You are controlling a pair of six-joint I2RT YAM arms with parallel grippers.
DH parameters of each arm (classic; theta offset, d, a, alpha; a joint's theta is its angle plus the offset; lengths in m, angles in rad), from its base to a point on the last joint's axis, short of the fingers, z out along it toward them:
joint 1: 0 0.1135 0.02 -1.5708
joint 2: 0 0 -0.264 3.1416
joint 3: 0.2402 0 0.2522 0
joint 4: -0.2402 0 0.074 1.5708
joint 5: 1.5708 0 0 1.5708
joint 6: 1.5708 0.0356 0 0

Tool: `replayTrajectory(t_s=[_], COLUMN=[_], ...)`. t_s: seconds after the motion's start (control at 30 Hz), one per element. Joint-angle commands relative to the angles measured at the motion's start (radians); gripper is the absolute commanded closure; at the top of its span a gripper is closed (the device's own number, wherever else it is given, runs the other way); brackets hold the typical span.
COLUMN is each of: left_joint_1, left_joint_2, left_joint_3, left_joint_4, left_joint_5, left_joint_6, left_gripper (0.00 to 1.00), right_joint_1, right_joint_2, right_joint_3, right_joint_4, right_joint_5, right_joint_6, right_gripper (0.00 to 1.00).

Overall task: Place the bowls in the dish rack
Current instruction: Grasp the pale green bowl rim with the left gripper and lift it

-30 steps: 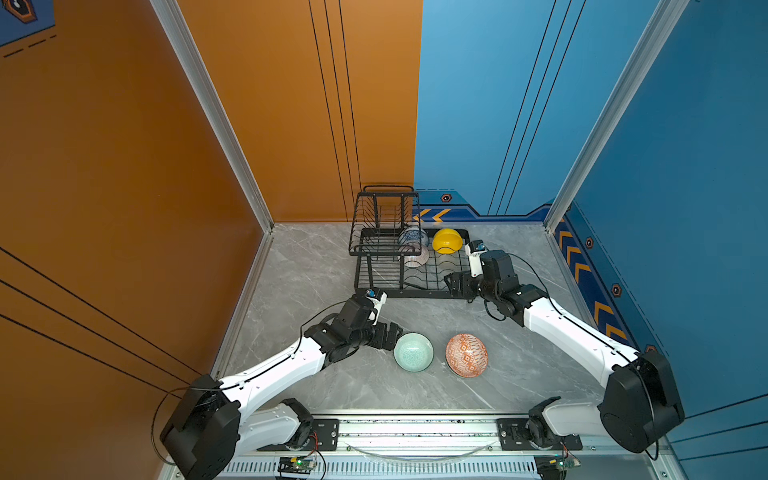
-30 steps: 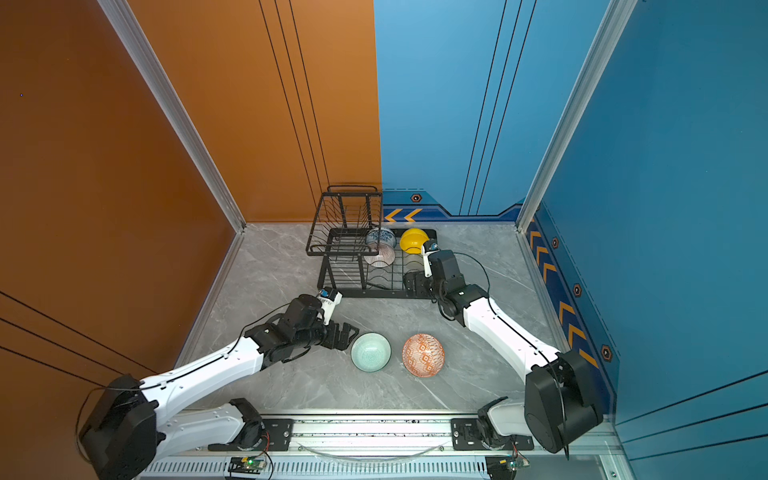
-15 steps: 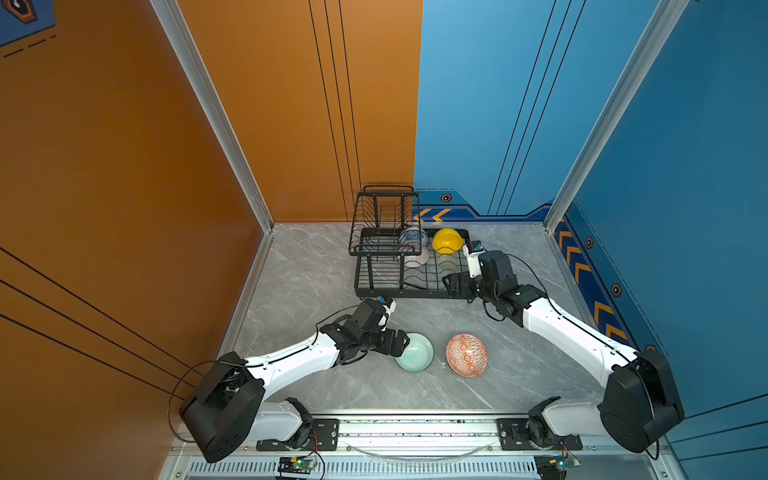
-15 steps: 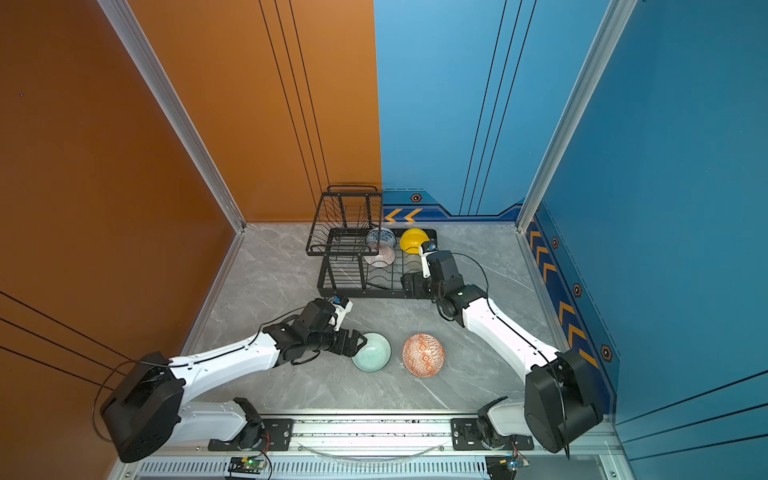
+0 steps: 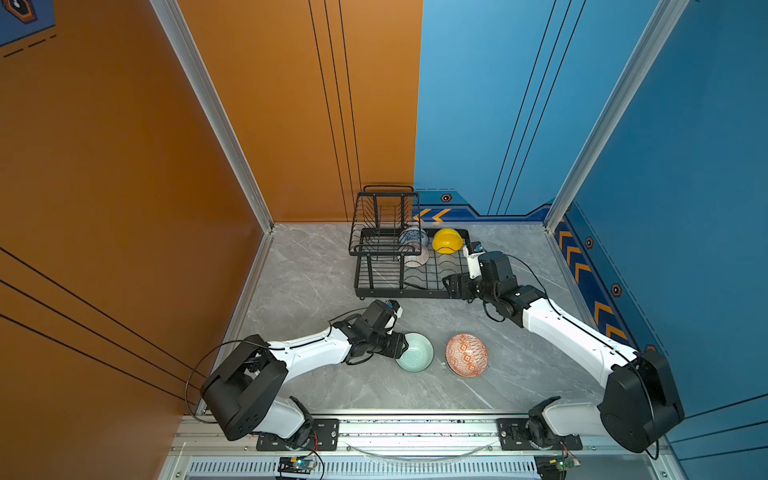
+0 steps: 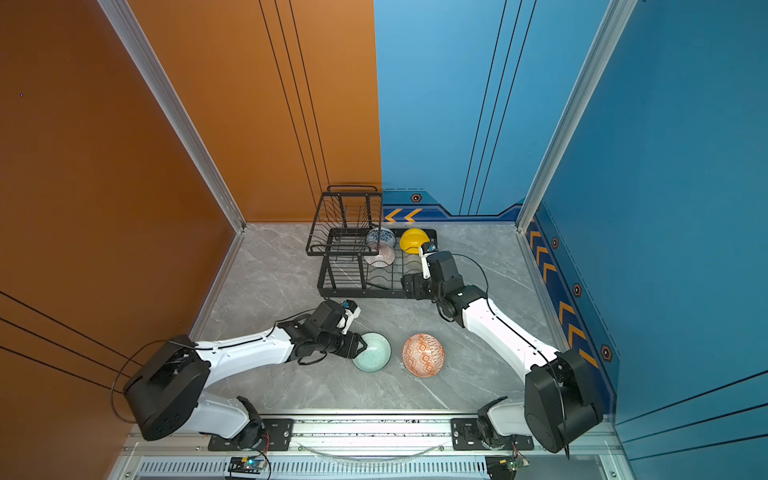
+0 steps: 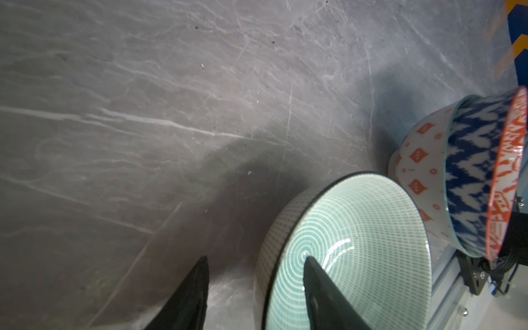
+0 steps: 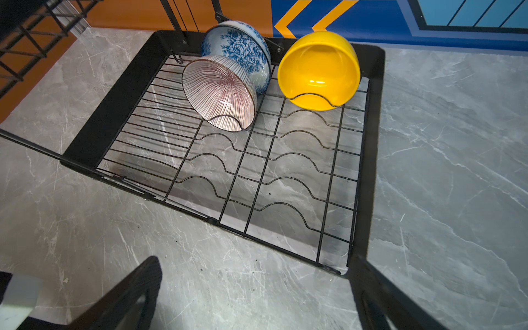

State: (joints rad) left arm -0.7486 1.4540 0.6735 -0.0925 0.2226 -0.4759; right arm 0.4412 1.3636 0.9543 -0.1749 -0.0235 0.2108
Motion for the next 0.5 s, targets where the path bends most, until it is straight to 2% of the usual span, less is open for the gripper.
replayTrajectory(t_s=[0.0, 0.17, 0.37, 0.47], left_joint_1=[-0.013, -0.014, -0.016, -0.015], left_joint_2=[0.027, 0.045, 0.034, 0.025], left_joint_3=[0.029, 0.034, 0.044, 0.056], left_joint_4=[0.002, 0.001, -0.021, -0.049], left_joint_5=[0.036, 0.037, 0.020, 0.013], left_joint_6=[-0.001, -0.007, -0.006, 0.005], left_gripper=[0.54, 0.70, 0.84, 0.96], right_joint_1=[-0.002, -0.005, -0.007, -0.009], right_joint_2=[0.006, 0.002, -0.003, -0.008], right_joint_3=[-0.015, -0.022, -0.029, -0.034], right_joint_4=[-0.006, -0.006, -0.006, -0.005], right_joint_5=[0.006, 0.008, 0.008, 0.012], right_joint_6=[0.003, 0.001, 0.000, -0.004], right_gripper=[0.00, 0.00, 0.00, 0.00])
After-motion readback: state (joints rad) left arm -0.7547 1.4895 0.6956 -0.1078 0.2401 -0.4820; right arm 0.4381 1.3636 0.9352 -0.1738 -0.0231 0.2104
